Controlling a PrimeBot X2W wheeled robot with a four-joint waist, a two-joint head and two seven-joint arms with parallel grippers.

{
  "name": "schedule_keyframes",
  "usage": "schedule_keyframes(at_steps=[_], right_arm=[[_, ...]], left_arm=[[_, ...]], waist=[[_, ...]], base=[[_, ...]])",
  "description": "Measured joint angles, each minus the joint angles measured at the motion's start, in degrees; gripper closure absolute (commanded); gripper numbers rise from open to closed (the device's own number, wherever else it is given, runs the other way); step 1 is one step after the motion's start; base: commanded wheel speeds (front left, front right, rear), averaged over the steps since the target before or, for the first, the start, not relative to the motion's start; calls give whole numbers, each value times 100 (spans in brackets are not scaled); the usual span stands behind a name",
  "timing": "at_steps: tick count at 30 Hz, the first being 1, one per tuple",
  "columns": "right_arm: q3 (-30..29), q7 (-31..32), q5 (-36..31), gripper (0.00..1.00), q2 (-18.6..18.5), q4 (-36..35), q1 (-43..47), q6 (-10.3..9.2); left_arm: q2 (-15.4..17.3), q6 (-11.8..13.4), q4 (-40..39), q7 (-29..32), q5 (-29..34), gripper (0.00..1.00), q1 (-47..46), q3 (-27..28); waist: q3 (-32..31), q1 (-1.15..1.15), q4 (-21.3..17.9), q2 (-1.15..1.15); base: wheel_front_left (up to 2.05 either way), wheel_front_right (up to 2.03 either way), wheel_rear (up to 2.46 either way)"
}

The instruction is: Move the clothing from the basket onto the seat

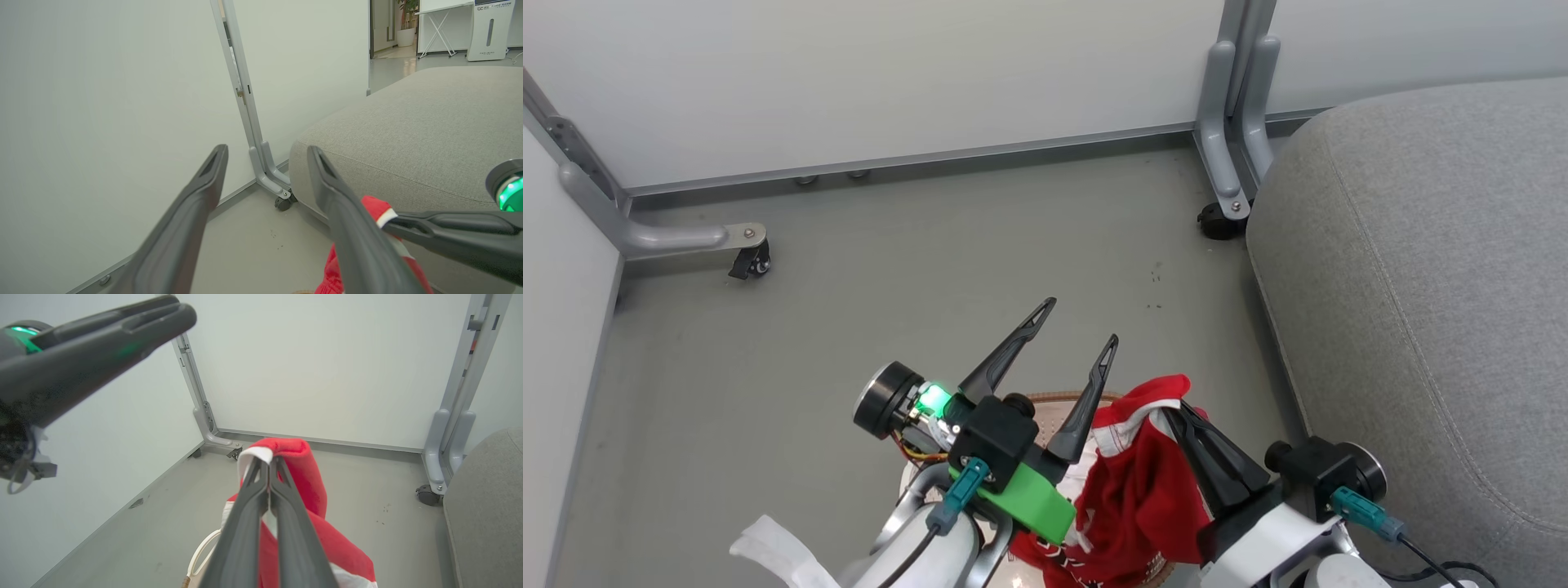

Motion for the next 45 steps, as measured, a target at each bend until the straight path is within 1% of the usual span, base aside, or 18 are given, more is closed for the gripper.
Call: schedule_keyframes(at_steps=[5, 10, 14, 17, 22, 26, 33, 40, 42, 45], right_arm=[[-65, 0, -26, 100, -4, -44, -62, 0], [-274, 0, -92, 100, -8, -130, -107, 0], [-474, 0, -153, 100, 2, -236, -170, 0], [-677, 0, -168, 100, 36, -325, -176, 0], [-857, 0, -191, 100, 67, -474, -185, 0], [-1000, 0, -174, 100, 109, -615, -192, 0], [-1131, -1, -183, 100, 179, -847, -147, 0], [-1247, -1, -193, 100, 252, -1043, -29, 0], [-1284, -1, -194, 100, 266, -1102, -10, 0], [-1471, 0, -212, 100, 286, -1254, 89, 0]], left_arm=[[52, -35, -4, -33, -73, 0, 5, -9], [142, -34, 5, -73, -143, 0, 69, 19], [202, 25, 8, -109, -171, 0, 144, 66], [256, 22, 18, -123, -174, 0, 219, 35], [349, -19, 22, -157, -156, 0, 240, -10], [376, -9, 18, -175, -156, 0, 245, -14], [448, -102, 14, -182, -108, 0, 231, -91], [594, -163, -26, -122, -42, 0, 132, -155], [630, -193, -69, -89, -7, 0, 87, -175], [657, -312, -126, 9, 22, 0, -45, -267]], waist=[[57, 0, -41, 0], [137, 0, -159, 0], [208, 0, -321, 0], [272, 0, -469, 0], [392, 0, -736, 0], [511, 0, -1031, 0], [730, 0, -1595, 0], [948, 0, -2217, 0], [1015, 0, -2380, 0], [1177, 0, -2590, 0]], base=[[0, 0, 0], [0, 0, 0], [0, 0, 0], [0, 0, 0], [0, 0, 0], [0, 0, 0], [0, 0, 0], [0, 0, 0], [0, 0, 0], [0, 0, 0]])
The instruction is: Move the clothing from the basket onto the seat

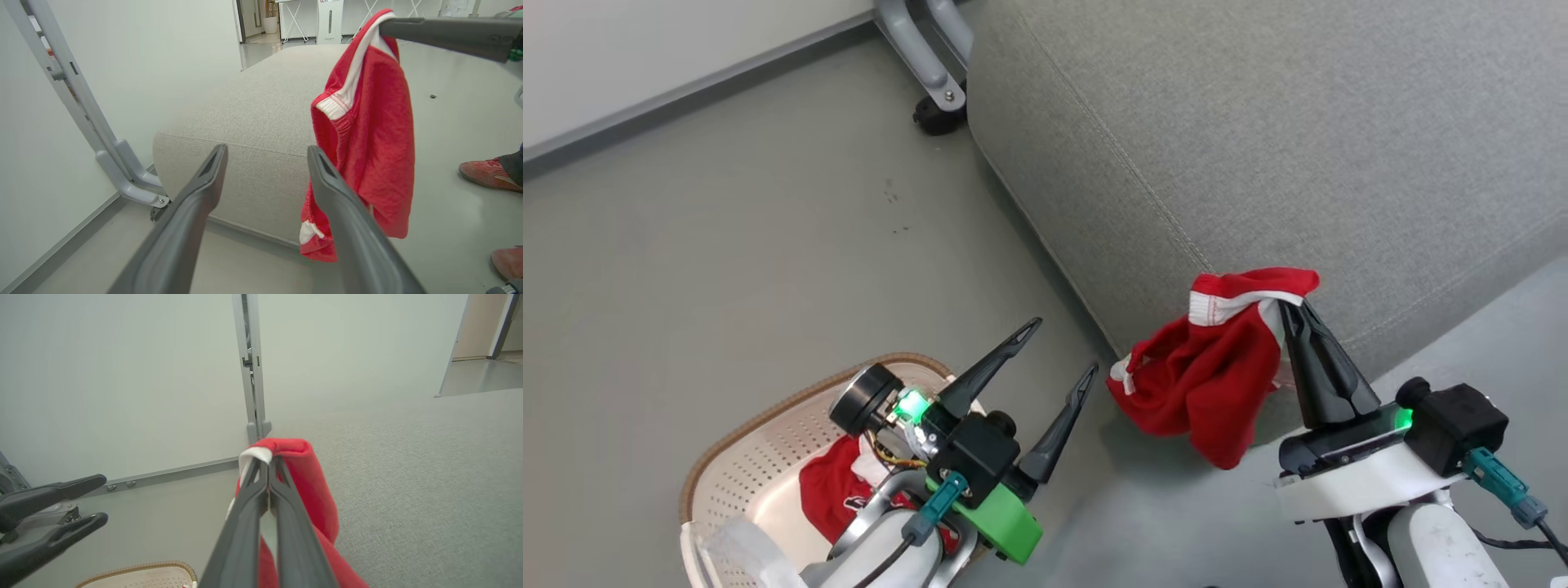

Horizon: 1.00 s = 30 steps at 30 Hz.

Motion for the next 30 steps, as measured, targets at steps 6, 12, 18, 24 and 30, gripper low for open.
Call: schedule_keyframes(at_steps=[6, 12, 18, 24, 30], right_arm=[[-260, 0, -145, 100, 22, -321, -78, 0], [-611, -1, -534, 100, -263, -778, -1078, 0], [-1187, 0, -594, 100, -846, -854, -2591, 0], [-1656, 0, -946, 100, -1800, -503, -3852, 1], [-2147, -10, -1287, 100, -2505, -57, -4561, 2]], left_arm=[[66, -157, -55, 180, 40, 0, -251, -132], [243, -270, -255, 430, 88, 0, -481, -199], [564, -297, -636, 767, 178, 0, -620, -172], [791, -294, -1047, 1061, 277, 0, -749, -167], [928, -293, -1366, 1185, 338, 0, -844, -171]], waist=[[421, 0, -170, 0], [920, 0, -235, 0], [1500, 1, -250, 0], [2067, 1, -181, 0], [2512, 1, 77, 0]], base=[[0, 0, 0], [0, 0, 0], [0, 0, 0], [0, 0, 0], [0, 0, 0]])
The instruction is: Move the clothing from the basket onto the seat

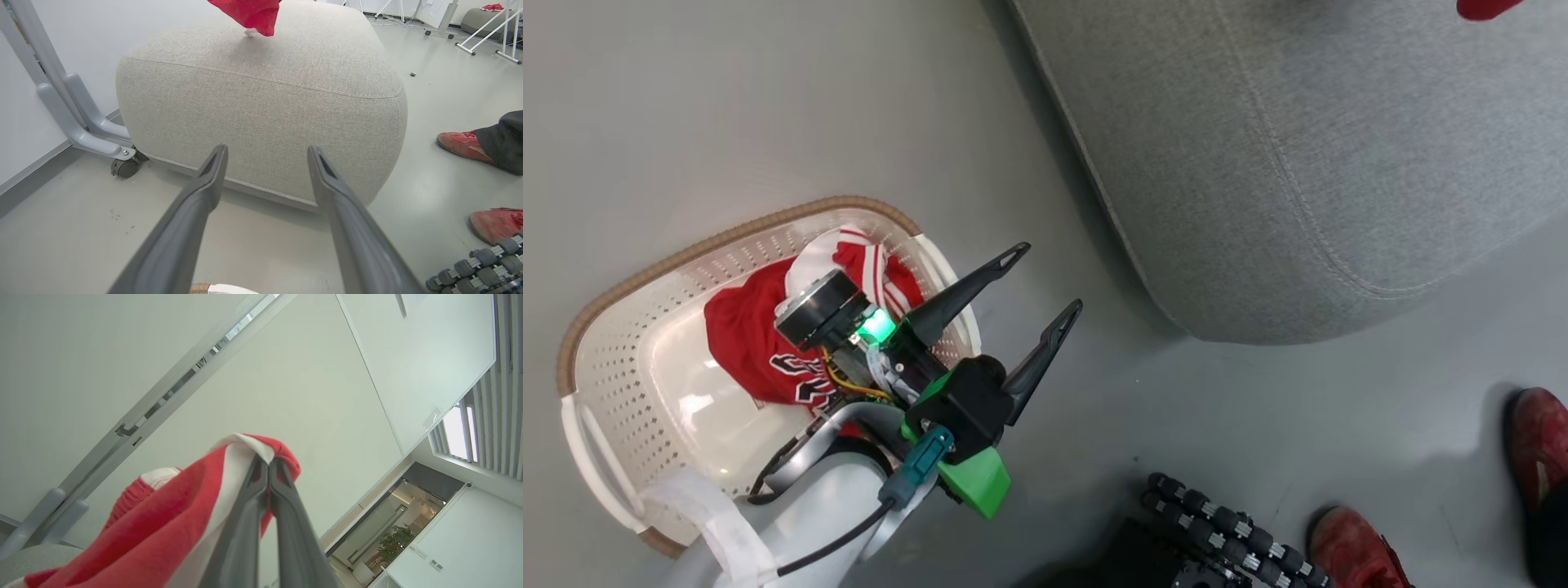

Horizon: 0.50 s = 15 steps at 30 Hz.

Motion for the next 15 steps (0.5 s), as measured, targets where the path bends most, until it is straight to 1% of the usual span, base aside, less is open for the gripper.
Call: schedule_keyframes(at_steps=[3, 5, 9, 14, 15], right_arm=[[-158, 0, -70, 100, -35, 385, 9, 0], [-230, -2, -76, 100, 34, 672, 59, 0], [-389, -1, -43, 100, 404, 1555, 294, 0], [-806, 0, -3, 100, 846, 2604, 475, 0], [-865, 1, -8, 87, 913, 2706, 515, 0]], left_arm=[[62, 35, -71, 44, 36, 0, -18, 29], [97, 49, -115, 59, 37, 0, -19, 29], [188, 71, -182, 103, 55, 0, -19, 37], [243, 76, -230, 155, 55, 0, -23, 33], [247, 80, -227, 156, 54, 0, -23, 31]], waist=[[181, 0, 148, 0], [290, 0, 229, 0], [508, 0, 349, 0], [633, 0, 433, 0], [625, 0, 436, 0]], base=[[0, 0, 0], [0, 0, 0], [0, 0, 0], [0, 0, 0], [0, 0, 0]])
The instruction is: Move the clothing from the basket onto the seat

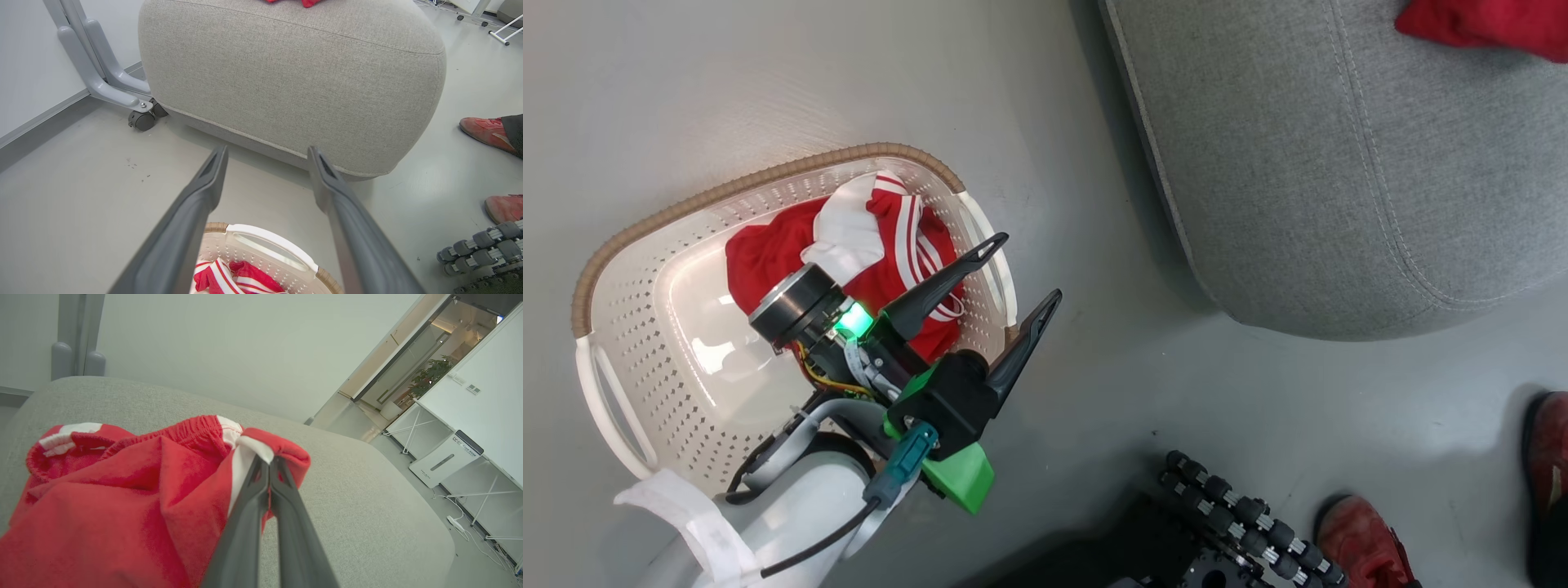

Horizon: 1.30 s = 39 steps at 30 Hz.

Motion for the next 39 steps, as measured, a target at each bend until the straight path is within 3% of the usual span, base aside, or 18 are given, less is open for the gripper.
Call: schedule_keyframes(at_steps=[1, 2, 7, 14, 19, 28, 39], right_arm=[[-86, 0, -14, 69, 62, 119, 54, 0], [-180, 0, -43, 0, 104, 214, 112, 0], [-650, 0, -258, 0, 399, 234, 565, 0], [-1135, 0, -411, 0, 1016, -318, 1597, 0], [-401, -1, -296, 0, 1380, -690, 2429, 0], [1143, 0, -18, 0, 1513, -921, 3072, 0], [2484, 0, 398, 0, 1465, -1374, 3485, 0]], left_arm=[[0, 4, 2, 7, -2, 0, 0, 2], [0, 20, 10, 4, -11, 0, 0, -1], [-70, 100, 107, -114, -79, 0, 20, -18], [-480, 219, 594, -646, -314, 0, 107, -82], [-820, 380, 1122, -1157, -589, 0, 266, -7], [-1372, 659, 1906, -1535, -1046, 0, 724, 387], [-1757, 850, 1604, -1568, -981, 0, 1728, 1435]], waist=[[-18, 0, 1, 0], [-45, 0, 0, 0], [-232, 0, -2, 0], [-657, -1, 101, 0], [-1065, -1, 280, 0], [-1916, -1, 783, 0], [-3078, -1, 1557, 0]], base=[[0, 0, 0], [0, 0, 0], [0, 0, 0], [0, 0, 0], [0, 0, 0], [0, 0, 0], [0, 0, 0]])
